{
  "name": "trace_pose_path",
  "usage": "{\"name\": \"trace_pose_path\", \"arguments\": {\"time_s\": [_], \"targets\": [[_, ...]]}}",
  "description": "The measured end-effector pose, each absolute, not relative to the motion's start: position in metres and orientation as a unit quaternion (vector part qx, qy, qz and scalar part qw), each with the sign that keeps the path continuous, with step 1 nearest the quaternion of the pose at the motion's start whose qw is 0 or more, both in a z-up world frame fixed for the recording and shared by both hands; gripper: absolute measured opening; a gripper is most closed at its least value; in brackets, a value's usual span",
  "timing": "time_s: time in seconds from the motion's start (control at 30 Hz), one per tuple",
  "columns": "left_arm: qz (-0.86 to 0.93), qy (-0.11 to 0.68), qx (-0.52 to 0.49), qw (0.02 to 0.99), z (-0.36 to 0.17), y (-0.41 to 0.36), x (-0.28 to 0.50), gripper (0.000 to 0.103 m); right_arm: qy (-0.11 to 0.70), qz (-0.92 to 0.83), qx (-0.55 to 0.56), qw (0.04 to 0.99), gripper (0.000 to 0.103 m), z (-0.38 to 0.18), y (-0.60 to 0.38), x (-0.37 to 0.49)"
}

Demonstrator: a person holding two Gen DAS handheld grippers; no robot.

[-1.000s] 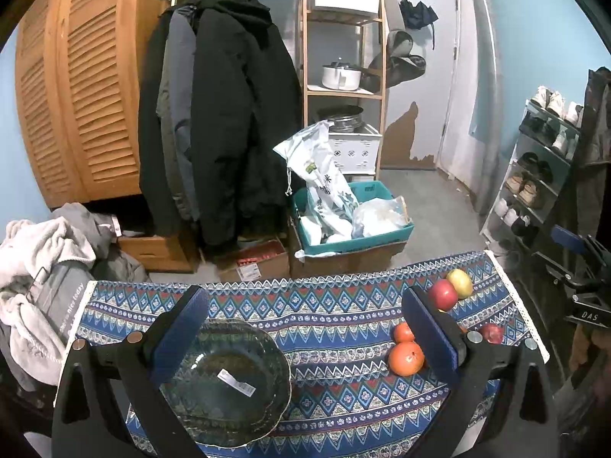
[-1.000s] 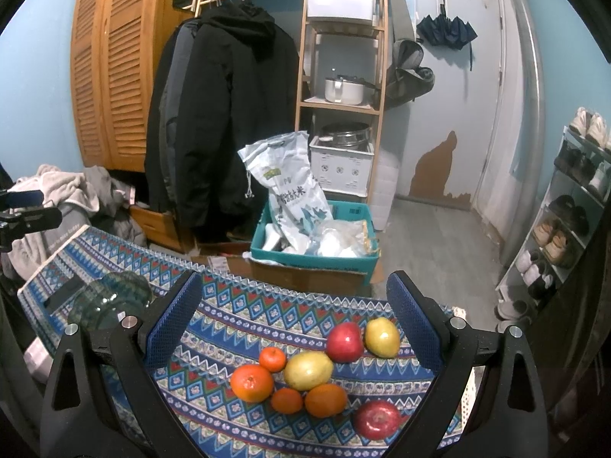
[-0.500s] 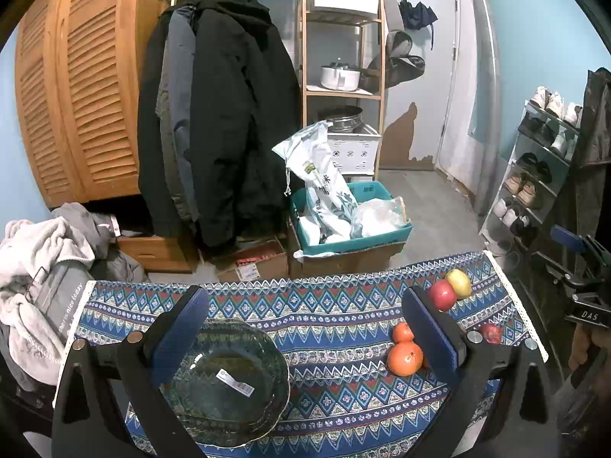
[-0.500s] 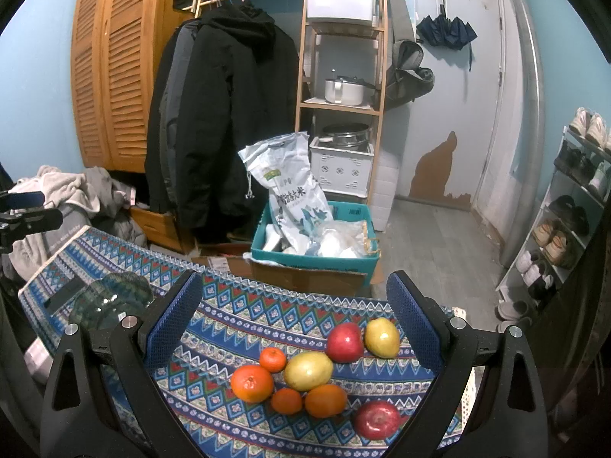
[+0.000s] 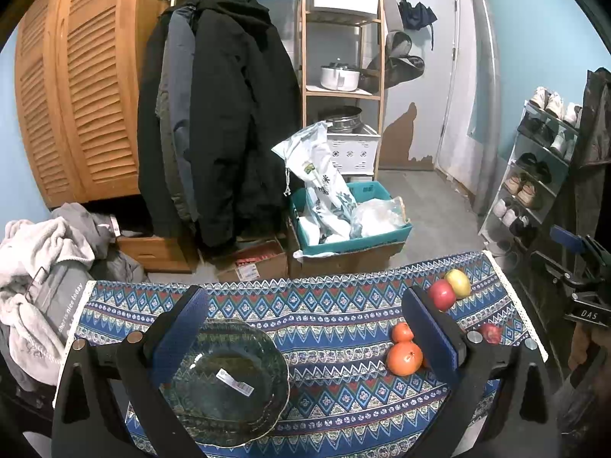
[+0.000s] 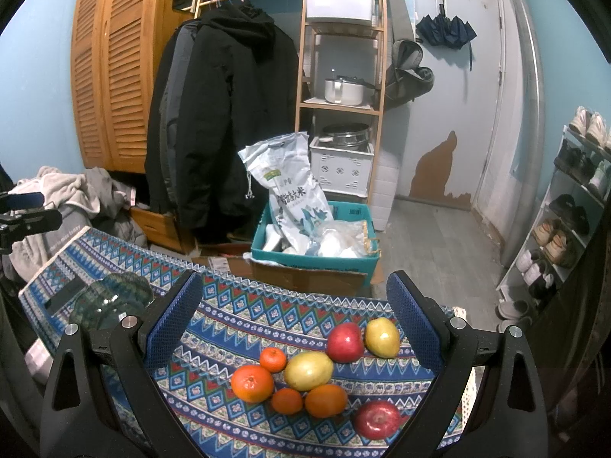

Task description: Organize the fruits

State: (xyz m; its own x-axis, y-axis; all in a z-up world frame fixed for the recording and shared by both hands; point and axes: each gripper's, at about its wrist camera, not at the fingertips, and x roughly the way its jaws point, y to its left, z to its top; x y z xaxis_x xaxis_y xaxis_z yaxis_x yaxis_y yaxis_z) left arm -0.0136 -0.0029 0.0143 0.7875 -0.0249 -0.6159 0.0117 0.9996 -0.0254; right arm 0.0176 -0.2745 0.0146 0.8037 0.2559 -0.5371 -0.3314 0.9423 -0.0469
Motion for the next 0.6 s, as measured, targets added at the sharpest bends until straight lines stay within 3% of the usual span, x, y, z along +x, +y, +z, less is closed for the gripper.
{"name": "trace_pose_path", "arguments": {"time_s": [0.6], "targets": [[-0.009,0.333,-0.011,0.943,0.0156,-0.0030,-0.0114,0.102,0.273,0.159,-0.069,0.946,0.095,0.0151,-0.2728,0.0168]]}}
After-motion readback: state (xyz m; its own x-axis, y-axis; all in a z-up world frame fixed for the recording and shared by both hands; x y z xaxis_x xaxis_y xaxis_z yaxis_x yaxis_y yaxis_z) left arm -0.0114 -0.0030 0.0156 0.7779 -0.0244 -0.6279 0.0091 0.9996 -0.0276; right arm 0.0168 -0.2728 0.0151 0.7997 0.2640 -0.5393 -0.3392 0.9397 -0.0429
